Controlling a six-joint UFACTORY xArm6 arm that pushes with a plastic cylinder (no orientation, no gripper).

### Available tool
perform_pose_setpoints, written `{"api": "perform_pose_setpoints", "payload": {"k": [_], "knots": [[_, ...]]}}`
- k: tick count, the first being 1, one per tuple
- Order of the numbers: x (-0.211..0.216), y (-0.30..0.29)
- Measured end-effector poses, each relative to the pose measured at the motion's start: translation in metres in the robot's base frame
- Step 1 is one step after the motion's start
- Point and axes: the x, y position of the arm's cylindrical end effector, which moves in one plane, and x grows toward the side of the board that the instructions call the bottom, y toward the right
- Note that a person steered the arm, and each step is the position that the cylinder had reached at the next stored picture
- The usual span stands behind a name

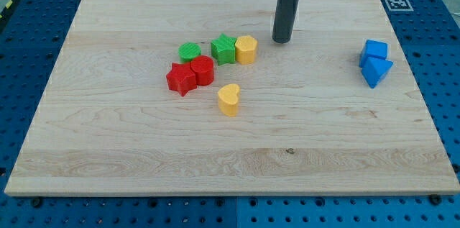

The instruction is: Slide the yellow blocks to the bottom center

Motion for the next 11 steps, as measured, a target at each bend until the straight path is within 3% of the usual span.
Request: {"api": "perform_pose_setpoints", "payload": {"k": [3, 5, 9, 11], "knots": [[-0.001, -0.002], [0.014, -0.059], [0.139, -0.076], [0.159, -0.029]]}}
